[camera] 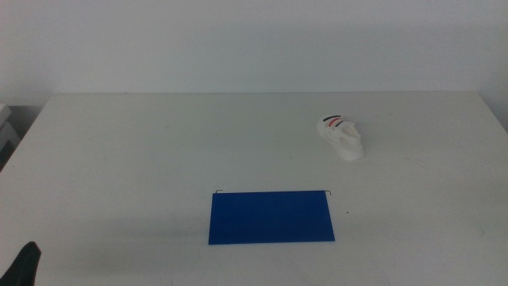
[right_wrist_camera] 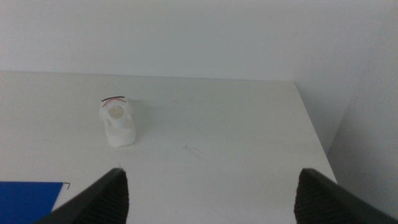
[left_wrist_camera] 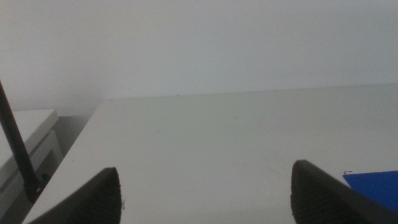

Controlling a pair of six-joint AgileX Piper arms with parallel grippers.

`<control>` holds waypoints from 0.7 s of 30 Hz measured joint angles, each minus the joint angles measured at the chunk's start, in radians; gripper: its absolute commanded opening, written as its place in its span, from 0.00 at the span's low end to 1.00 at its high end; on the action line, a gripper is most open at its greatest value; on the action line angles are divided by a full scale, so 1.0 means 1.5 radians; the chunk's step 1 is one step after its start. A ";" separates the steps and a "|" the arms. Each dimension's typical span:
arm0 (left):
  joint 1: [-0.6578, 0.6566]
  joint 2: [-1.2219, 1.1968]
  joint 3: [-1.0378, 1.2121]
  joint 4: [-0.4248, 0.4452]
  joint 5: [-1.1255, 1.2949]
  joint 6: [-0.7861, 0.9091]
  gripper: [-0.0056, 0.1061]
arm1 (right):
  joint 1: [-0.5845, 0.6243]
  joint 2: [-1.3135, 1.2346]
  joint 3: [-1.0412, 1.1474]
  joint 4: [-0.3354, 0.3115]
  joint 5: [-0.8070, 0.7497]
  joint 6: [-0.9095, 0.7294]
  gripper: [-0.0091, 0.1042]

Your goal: Use one arm to grab the shoe from the table and place it on the mat.

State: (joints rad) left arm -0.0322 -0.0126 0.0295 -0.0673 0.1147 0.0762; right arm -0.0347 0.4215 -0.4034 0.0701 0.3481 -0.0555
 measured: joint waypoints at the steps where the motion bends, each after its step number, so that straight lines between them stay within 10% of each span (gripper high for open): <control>1: 0.000 0.000 0.000 0.000 0.000 0.000 0.89 | 0.000 0.022 -0.021 0.001 0.003 0.000 0.89; 21: 0.000 0.000 0.000 0.000 0.000 0.000 0.89 | 0.109 0.616 -0.569 -0.013 0.259 -0.005 0.89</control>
State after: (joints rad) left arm -0.0322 -0.0126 0.0295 -0.0673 0.1147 0.0762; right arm 0.1294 1.3454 -1.2568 0.0508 0.7366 -0.0634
